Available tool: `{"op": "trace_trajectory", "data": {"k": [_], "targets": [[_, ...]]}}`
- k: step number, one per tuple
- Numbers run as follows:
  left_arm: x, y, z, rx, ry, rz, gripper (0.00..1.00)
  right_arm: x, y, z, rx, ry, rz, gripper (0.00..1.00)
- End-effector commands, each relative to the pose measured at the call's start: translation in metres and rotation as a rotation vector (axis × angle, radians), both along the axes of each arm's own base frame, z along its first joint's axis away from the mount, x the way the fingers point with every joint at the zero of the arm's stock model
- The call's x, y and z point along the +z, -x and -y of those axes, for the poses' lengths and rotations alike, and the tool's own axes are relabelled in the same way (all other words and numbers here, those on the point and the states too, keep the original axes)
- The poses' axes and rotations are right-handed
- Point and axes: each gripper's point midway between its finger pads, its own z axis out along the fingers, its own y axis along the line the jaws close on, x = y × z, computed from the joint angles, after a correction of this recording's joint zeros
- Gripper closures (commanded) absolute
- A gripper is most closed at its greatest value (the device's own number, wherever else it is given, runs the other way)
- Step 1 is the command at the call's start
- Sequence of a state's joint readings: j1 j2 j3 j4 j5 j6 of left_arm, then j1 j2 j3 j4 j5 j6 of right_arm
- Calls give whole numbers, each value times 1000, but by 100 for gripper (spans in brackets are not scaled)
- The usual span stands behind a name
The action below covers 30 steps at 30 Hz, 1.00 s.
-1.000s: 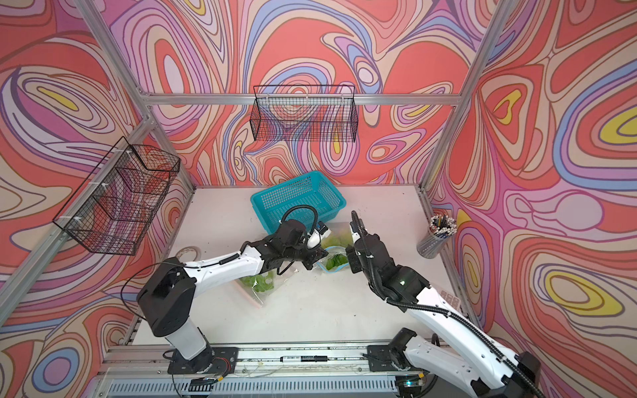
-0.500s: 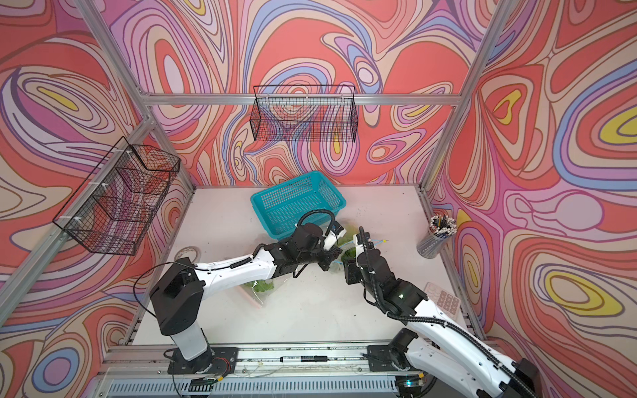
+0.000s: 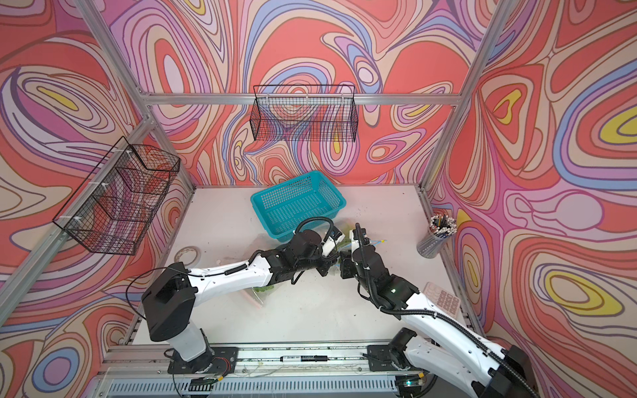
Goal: Open the zip-top bag and take out the chinese cabbages
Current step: Open the zipper of the food storage bag at the center of the board.
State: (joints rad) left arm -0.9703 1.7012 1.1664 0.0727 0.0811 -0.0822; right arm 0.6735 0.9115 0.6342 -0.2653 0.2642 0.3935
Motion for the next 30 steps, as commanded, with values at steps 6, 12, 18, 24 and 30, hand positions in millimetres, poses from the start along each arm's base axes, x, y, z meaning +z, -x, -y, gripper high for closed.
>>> {"op": "trace_trajectory", "data": {"k": [6, 12, 18, 24, 30], "targets": [[28, 3, -4, 38, 62, 61, 100, -26, 0, 17, -97, 18, -61, 77], [39, 4, -5, 69, 81, 99, 100, -53, 13, 35, -182, 15, -143, 80], [48, 11, -3, 80, 109, 141, 100, -68, 29, 55, -267, 26, -212, 81], [46, 24, 3, 106, 77, 232, 100, -64, 38, 63, -318, 0, -253, 80], [42, 39, 15, 85, 102, 245, 100, -52, 31, 41, -257, -126, -223, 66]]}}
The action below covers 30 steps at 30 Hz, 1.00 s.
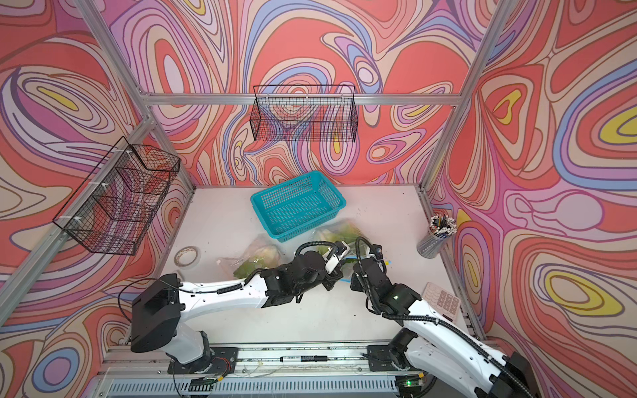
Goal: Open the zip-top bag and take out the chinese cabbages
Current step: Open the zipper of the food storage bag at the center of the board, then pick up the Chinese cabbage from the zipper food storage bag.
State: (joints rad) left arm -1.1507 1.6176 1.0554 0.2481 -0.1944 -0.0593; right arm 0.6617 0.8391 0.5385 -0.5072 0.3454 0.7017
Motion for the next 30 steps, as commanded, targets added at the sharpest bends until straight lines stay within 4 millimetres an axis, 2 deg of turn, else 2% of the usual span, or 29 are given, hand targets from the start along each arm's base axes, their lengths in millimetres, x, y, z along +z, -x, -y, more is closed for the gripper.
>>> {"op": "trace_trajectory", "data": {"k": [1, 4, 8, 15, 24, 30], "targets": [[12, -1, 2, 27, 51, 46, 100, 20, -7, -11, -11, -115, 58, 64], [12, 0, 2, 35, 61, 52, 100, 39, -12, -15, -31, -199, 119, 61], [14, 2, 3, 30, 73, 51, 100, 47, -17, -17, -54, -271, 175, 62], [13, 5, 7, 15, 75, 38, 100, 40, -27, -33, -31, -320, 174, 64], [17, 8, 11, -7, 74, 25, 100, 27, -40, -28, -64, -318, 190, 66], [17, 10, 13, -23, 78, 15, 100, 27, -54, -20, -75, -360, 209, 68]]}}
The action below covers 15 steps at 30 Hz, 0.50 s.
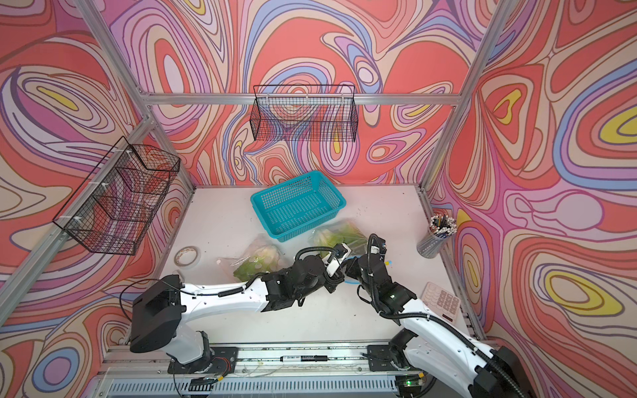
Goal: Open the zip-top bag and take out the chinese cabbages
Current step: Pick up the Chinese cabbage from the zipper food storage bag.
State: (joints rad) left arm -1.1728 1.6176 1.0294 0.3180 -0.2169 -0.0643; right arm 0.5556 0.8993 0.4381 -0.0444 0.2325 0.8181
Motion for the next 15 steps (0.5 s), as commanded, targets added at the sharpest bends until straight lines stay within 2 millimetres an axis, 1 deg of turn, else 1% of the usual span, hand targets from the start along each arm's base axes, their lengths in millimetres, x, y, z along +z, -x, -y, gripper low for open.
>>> {"op": "trace_trajectory", "data": {"k": [1, 7, 9, 12, 15], "targets": [[14, 5, 9, -27, 42, -7, 100, 3, -9, -1, 11, -46, 27, 68], [14, 8, 11, -44, 47, -10, 100, -3, -20, -6, 21, -80, 6, 70], [14, 7, 11, -46, 45, -12, 100, 0, -22, -9, 26, -92, 2, 71], [13, 7, 11, -44, 41, -10, 100, 2, -22, -9, 19, -102, -12, 72], [15, 7, 12, -47, 51, -14, 100, -1, -17, -7, 6, -121, -31, 75]]}}
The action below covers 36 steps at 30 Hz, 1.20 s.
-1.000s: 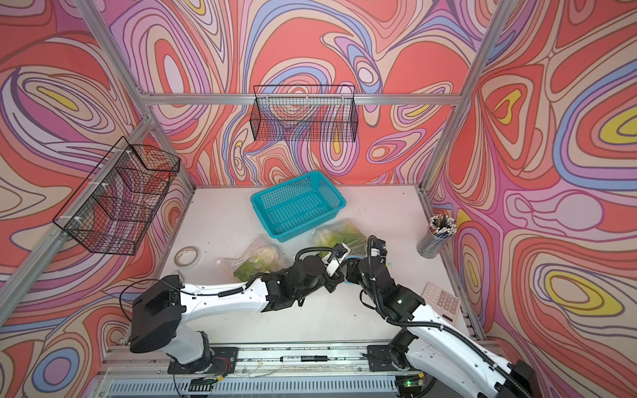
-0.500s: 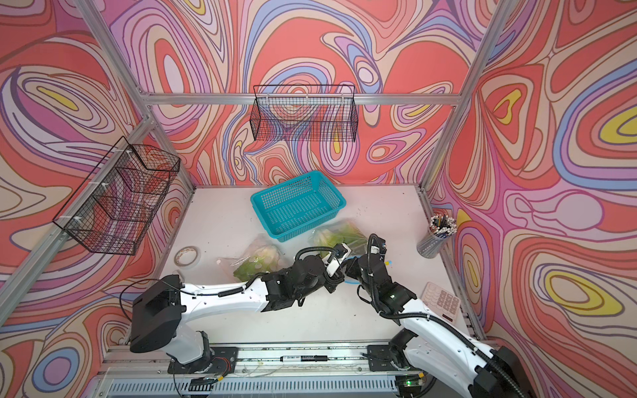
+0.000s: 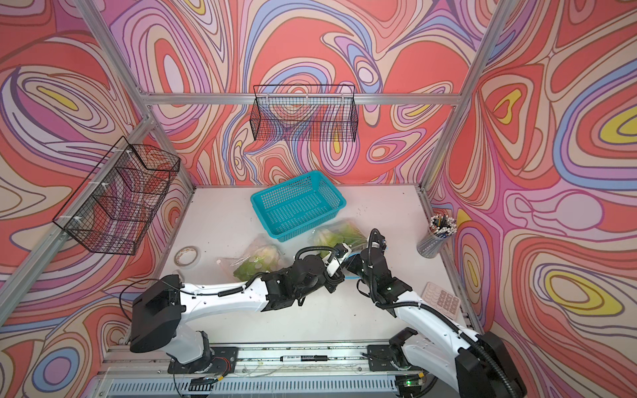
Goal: Open the zip-top bag and take out the chinese cabbages
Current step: Pick up the Chinese cabbage from the zipper food storage bag.
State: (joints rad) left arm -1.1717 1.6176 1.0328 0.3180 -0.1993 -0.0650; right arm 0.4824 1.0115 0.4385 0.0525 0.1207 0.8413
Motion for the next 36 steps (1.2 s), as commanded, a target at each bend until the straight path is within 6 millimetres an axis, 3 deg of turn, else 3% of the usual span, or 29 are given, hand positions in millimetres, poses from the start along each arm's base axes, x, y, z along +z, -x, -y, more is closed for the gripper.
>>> {"op": "trace_trajectory", "data": {"k": [1, 6, 14, 27, 36], "targets": [[14, 5, 11, -30, 47, -12, 100, 10, 1, -2, -12, -61, 1, 75], [15, 8, 15, -49, 56, -24, 100, 4, 7, 4, -28, -68, 9, 75], [19, 18, 18, -97, 106, -55, 100, 4, -15, -8, -9, -59, 50, 74], [22, 35, 22, -190, 144, -84, 100, 5, -25, 13, -76, -50, 113, 69], [25, 52, 27, -291, 183, -108, 100, -3, -33, 9, -20, -41, 113, 70]]}}
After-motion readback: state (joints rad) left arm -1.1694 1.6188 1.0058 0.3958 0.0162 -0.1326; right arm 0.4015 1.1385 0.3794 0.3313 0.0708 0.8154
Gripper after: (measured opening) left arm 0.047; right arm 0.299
